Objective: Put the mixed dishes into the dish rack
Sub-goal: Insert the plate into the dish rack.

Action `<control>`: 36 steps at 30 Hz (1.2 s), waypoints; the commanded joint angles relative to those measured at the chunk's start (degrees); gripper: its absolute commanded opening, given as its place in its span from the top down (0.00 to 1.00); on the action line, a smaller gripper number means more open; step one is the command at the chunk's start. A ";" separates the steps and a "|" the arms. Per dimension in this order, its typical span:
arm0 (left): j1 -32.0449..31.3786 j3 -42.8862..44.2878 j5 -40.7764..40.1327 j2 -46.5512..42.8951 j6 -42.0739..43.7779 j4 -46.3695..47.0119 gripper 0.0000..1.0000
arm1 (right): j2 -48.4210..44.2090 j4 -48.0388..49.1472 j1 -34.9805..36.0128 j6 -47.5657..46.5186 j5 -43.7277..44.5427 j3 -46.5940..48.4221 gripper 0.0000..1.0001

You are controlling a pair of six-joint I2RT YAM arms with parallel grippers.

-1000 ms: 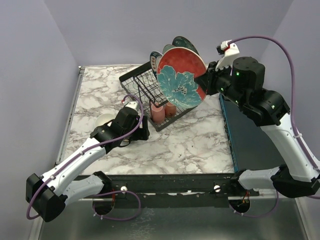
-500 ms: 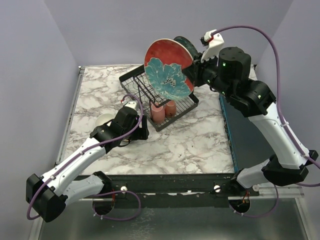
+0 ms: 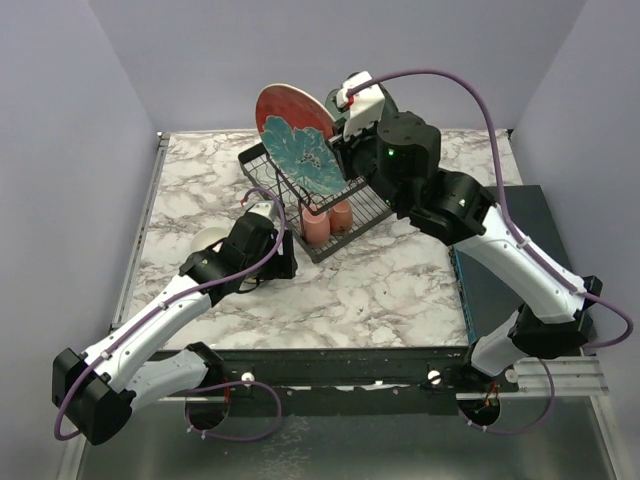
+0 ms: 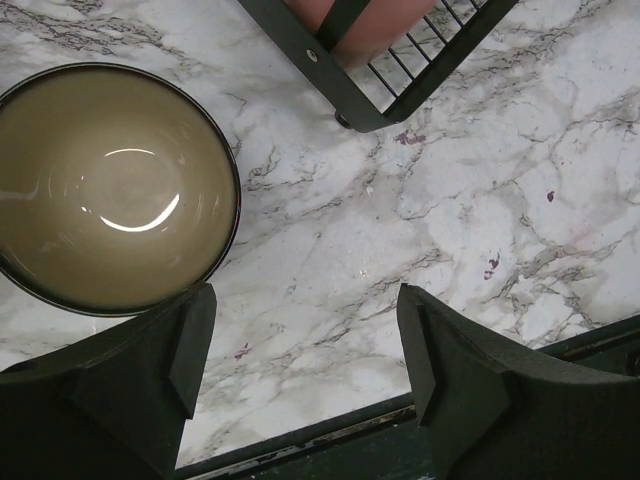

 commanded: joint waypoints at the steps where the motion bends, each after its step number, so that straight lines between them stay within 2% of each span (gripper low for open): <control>1: 0.25 -0.56 0.02 -1.05 0.91 -1.12 0.20 | -0.07 17.46 1.52 -5.79 7.79 1.52 1.00; 22: 0.34 -0.56 0.37 -1.67 0.84 -1.06 0.20 | 10.04 29.04 1.72 -18.06 13.37 1.70 1.00; 36: 0.34 -0.61 0.28 -1.67 0.83 -1.12 0.20 | 10.81 31.10 0.43 -18.37 13.16 -0.71 1.00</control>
